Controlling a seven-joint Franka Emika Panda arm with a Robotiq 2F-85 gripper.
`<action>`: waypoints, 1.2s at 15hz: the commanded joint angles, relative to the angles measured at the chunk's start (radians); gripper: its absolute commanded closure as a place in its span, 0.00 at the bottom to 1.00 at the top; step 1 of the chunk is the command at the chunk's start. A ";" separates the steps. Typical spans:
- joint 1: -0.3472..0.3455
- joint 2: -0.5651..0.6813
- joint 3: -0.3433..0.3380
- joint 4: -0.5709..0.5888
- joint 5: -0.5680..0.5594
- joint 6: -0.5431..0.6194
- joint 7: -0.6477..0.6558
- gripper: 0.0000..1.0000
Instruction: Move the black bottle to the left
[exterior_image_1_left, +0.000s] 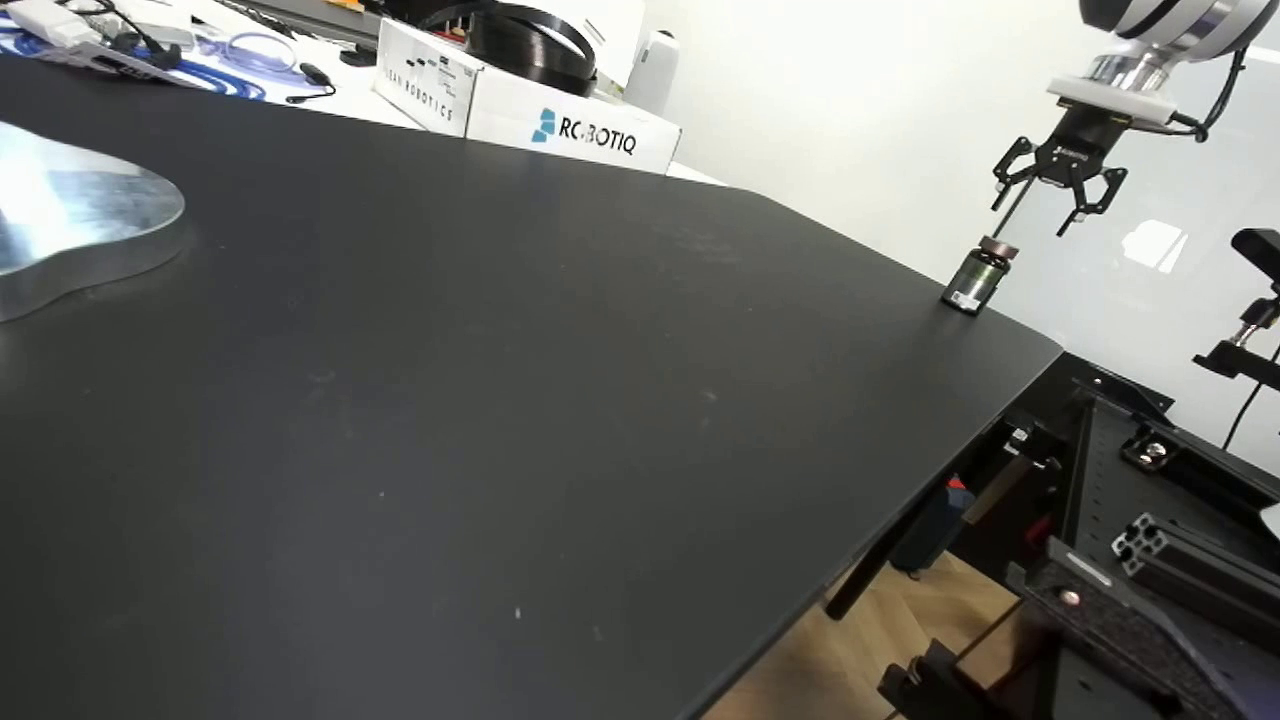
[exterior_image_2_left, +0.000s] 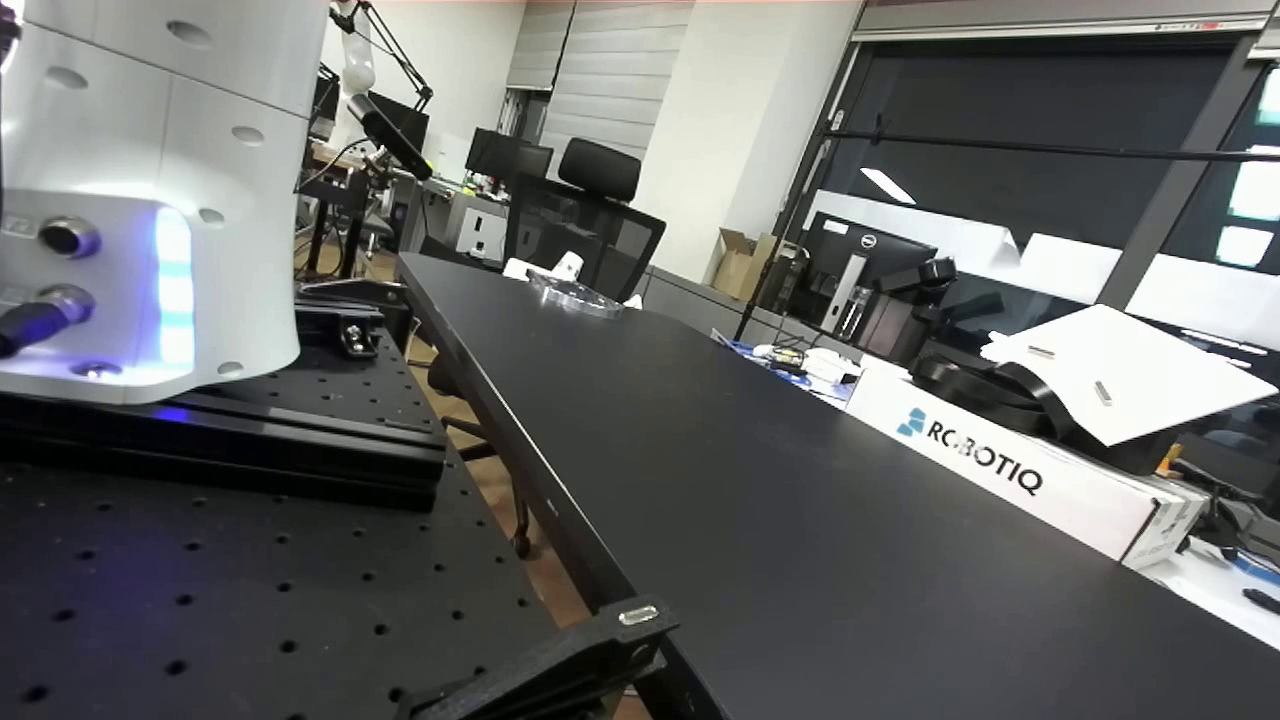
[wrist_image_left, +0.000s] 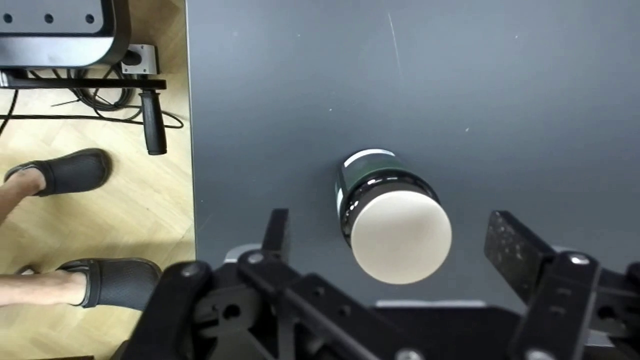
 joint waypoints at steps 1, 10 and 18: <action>-0.004 0.031 -0.020 0.018 -0.022 0.009 0.018 0.00; -0.032 0.106 -0.012 0.041 0.022 0.151 -0.003 0.00; -0.027 0.109 0.003 0.032 0.035 0.272 -0.007 0.00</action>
